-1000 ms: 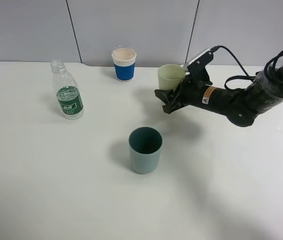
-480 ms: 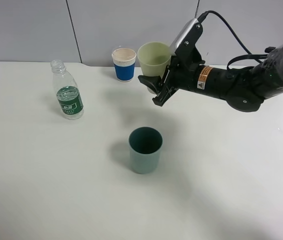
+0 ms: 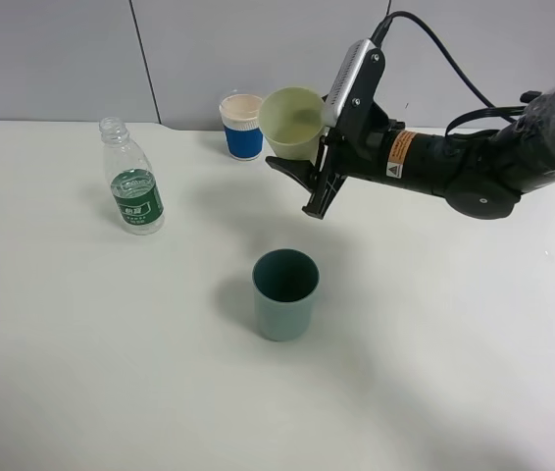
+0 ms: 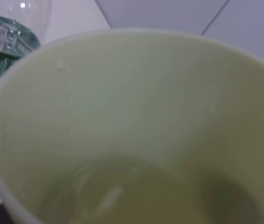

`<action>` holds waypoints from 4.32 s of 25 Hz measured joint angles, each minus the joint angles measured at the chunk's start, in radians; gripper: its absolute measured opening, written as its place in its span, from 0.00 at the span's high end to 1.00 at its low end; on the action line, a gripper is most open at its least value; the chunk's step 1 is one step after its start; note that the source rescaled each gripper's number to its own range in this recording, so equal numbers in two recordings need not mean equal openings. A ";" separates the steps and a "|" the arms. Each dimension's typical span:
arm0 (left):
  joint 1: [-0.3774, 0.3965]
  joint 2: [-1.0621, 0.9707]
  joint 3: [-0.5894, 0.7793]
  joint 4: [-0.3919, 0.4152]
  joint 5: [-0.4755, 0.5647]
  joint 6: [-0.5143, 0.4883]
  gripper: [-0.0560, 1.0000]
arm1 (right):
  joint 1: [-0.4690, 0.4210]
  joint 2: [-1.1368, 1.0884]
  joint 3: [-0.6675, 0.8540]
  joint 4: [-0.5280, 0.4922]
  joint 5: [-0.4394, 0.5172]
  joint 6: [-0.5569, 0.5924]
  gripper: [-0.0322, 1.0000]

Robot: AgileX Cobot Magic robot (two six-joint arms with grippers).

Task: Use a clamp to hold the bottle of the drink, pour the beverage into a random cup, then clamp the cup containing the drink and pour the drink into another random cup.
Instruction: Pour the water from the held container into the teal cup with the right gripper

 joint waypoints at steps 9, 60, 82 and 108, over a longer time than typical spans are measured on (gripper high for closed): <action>0.000 0.000 0.000 0.000 0.000 0.000 0.00 | 0.000 0.000 0.000 -0.159 -0.084 -0.087 0.97; 0.000 0.000 0.000 0.000 0.000 -0.001 0.00 | 0.000 -0.002 0.000 -0.404 -0.159 -0.610 0.97; 0.000 0.000 0.000 0.000 0.000 -0.001 0.00 | 0.000 -0.002 0.000 -0.404 -0.173 -0.740 0.97; 0.000 0.000 0.000 0.000 0.000 -0.001 0.00 | 0.007 -0.006 0.000 -0.381 -0.183 -0.985 0.97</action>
